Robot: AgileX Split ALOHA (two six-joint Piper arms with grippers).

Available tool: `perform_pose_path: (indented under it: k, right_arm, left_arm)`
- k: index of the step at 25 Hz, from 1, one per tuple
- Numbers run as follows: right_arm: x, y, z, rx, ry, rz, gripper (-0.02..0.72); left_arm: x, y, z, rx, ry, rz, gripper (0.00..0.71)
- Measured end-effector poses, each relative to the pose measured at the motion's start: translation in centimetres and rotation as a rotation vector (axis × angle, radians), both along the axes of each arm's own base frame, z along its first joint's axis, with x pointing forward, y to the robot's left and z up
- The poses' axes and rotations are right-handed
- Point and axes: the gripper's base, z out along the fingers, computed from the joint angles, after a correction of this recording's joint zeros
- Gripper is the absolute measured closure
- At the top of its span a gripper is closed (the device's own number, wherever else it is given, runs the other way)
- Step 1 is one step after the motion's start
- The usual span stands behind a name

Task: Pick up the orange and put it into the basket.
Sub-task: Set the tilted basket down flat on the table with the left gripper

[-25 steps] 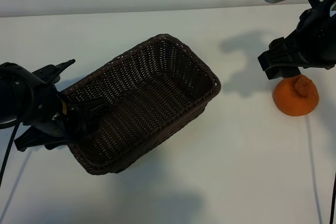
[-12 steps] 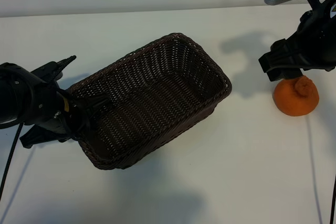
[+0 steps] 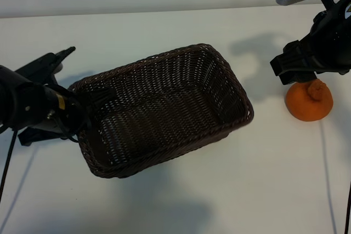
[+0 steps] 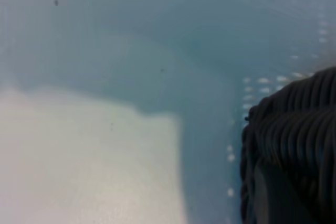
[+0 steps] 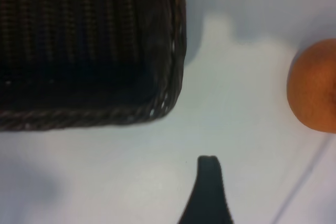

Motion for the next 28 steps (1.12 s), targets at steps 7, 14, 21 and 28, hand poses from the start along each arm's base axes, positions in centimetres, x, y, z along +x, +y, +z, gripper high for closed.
perform_pose_path:
  k: [7,14,21,28]
  right_arm:
    - [0.0,0.0,0.0,0.000,0.000,0.000,0.147]
    - [0.0,0.0,0.0,0.000,0.000,0.000,0.147]
    - [0.0,0.0,0.0,0.001,0.001,0.000,0.147]
    - [-0.1,0.1,0.0,0.007,0.007,-0.001,0.147]
  left_arm:
    - [-0.3,0.8,1.5,-0.020,-0.035,-0.022,0.558]
    - [-0.3,1.4,2.3,-0.074,-0.056,-0.023,0.558]
    - [0.1,2.3,4.1,-0.064,-0.062,-0.079,0.558]
    - [2.1,3.8,7.7,0.000,-0.070,-0.172,0.558]
